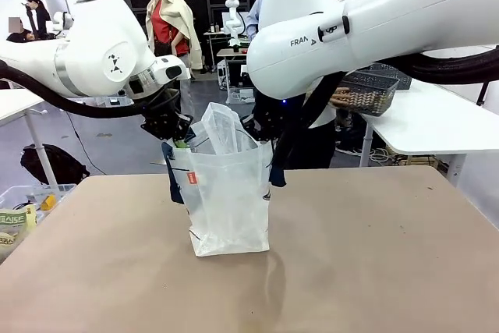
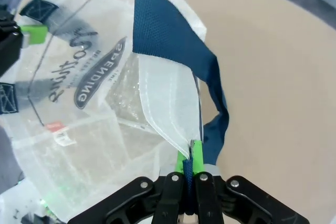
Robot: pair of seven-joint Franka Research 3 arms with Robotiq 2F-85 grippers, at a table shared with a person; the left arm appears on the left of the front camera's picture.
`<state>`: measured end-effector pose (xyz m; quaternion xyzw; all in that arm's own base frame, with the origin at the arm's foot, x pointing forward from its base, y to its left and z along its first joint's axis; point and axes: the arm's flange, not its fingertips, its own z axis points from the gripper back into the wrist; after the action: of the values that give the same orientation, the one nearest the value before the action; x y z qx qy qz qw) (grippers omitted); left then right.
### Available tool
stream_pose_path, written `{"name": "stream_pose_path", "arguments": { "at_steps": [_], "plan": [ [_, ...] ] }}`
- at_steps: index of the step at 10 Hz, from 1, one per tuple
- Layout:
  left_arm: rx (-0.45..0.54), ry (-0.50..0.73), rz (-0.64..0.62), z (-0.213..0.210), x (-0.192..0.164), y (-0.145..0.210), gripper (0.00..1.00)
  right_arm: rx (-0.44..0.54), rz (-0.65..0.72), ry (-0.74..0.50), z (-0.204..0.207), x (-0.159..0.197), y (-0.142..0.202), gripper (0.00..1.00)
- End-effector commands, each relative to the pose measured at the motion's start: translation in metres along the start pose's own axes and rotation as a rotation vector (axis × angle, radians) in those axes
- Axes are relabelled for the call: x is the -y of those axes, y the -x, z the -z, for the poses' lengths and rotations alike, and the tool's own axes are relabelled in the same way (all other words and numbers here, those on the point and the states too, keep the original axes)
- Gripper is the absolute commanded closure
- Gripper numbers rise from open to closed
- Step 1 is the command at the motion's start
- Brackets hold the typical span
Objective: Transfer purchased items from the store into the shopping bag.
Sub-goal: Open the Reusable shopping bag in the center of the table, then move the Reusable shopping bag to the right side of the table.
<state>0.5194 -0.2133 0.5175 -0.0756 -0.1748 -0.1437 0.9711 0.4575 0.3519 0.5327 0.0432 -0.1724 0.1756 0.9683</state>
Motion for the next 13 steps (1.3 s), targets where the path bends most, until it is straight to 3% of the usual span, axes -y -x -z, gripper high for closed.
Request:
{"name": "stream_pose_path", "arguments": {
  "at_steps": [1,13],
  "plan": [
    [0.009,0.008,0.001,-0.0023,0.0021,-0.0002,1.00,0.003,0.009,-0.004,-0.0020,0.0021,-0.0006,1.00],
    [0.009,0.008,0.001,-0.0023,0.0021,-0.0002,1.00,0.003,0.009,-0.004,-0.0020,0.0021,-0.0006,1.00]
  ]
}}
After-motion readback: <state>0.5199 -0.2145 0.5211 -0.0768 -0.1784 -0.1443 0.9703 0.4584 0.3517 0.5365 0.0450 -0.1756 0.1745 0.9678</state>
